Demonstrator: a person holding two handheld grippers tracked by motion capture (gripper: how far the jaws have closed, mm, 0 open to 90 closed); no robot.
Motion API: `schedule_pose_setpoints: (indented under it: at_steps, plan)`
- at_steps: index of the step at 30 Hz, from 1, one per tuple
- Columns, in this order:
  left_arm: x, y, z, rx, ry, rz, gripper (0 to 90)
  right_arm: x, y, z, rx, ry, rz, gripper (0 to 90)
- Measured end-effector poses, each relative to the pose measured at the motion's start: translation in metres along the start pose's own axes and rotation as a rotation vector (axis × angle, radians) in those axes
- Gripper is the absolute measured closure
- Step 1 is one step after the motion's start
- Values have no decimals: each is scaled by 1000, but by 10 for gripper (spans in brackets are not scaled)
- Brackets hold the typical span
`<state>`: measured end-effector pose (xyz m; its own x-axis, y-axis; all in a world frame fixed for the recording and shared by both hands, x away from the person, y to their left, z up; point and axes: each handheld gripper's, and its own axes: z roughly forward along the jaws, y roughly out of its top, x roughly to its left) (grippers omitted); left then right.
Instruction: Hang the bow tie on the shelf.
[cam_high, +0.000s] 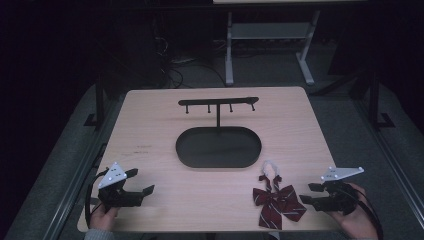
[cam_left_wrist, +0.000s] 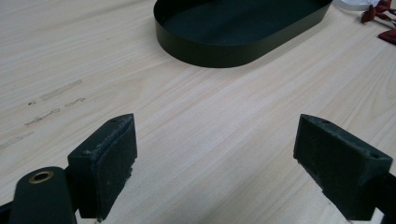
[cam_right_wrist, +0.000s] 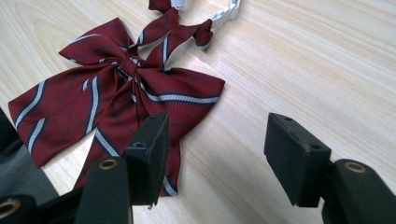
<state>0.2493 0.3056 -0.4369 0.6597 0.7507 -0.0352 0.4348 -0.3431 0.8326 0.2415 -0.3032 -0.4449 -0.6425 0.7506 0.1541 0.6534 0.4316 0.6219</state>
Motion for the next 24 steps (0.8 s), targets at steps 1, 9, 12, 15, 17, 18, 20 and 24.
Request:
schedule_pose_setpoints:
  at_steps: [1,9,12,15,17,18,20,24]
  plan:
    - [1,0,0,7,1,4,131,0,2,0,2,-2,-6,396]
    - [0,0,-1,4,3,-2,131,3,8,1,11,7,-23,405]
    - [0,0,-1,2,4,-2,131,4,13,-1,21,9,-34,408]
    - [-2,0,-1,1,2,-4,131,5,20,-1,31,10,-55,412]
    - [-1,0,-1,-1,4,4,131,7,24,-1,42,11,-57,410]
    - [0,0,-1,-1,7,4,131,7,27,-1,47,12,-63,409]
    - [1,0,-2,1,9,3,131,7,31,0,51,13,-70,409]
    - [1,0,-2,0,11,3,131,11,42,0,72,18,-100,408]
